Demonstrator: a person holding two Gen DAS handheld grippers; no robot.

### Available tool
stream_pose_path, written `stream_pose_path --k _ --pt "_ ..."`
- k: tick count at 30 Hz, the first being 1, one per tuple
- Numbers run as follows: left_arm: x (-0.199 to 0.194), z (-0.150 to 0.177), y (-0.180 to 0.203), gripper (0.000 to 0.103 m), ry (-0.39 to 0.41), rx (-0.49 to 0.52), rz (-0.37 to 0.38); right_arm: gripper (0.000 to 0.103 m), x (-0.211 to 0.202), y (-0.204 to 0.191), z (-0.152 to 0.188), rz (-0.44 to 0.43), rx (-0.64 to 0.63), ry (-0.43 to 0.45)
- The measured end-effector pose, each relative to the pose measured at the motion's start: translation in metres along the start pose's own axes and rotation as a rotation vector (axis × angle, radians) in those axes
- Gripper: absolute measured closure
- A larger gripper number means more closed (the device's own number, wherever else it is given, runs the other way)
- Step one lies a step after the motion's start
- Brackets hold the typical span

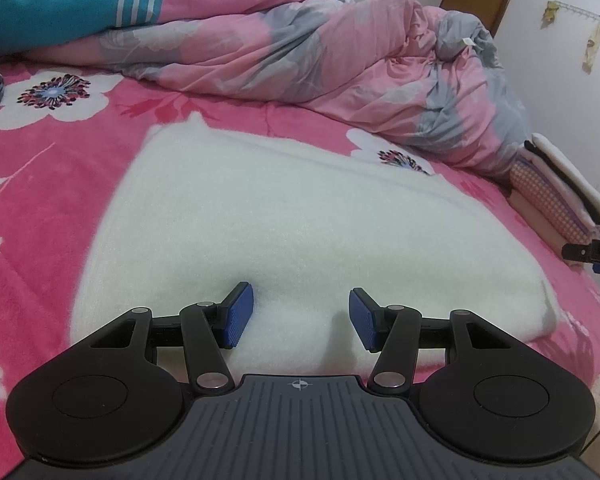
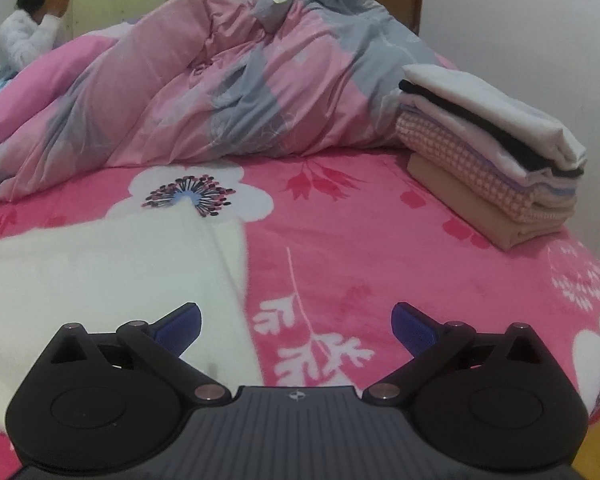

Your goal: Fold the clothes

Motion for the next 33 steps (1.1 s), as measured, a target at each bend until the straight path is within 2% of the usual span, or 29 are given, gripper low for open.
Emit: stream_pose_path --k 9,19,25,33 --pt "0.000 0.000 0.001 0.050 0.001 0.006 -0.007 0.000 -0.003 -0.013 -0.003 -0.048 -0.084 0.007" --pt "0.000 0.001 0.002 0.048 0.000 0.014 -0.013 0.000 -0.015 -0.029 -0.005 -0.126 -0.167 0.062" --pt "0.000 0.001 0.004 0.047 0.001 0.018 -0.017 0.000 -0.015 -0.033 -0.008 -0.146 -0.155 0.046" --pt "0.000 0.001 0.003 0.046 0.001 0.019 -0.016 0.000 -0.021 -0.022 -0.008 -0.272 -0.043 0.055"
Point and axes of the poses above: each gripper's, at about its wrist camera, not at the fingertips, and x roughly the way its jaws point, y to its right, z to its underside, the point moved 2 cm from there along x, roughly the way its jaws point, and after that the axes turned 12 degrees about -z, right-handed, at the moved point
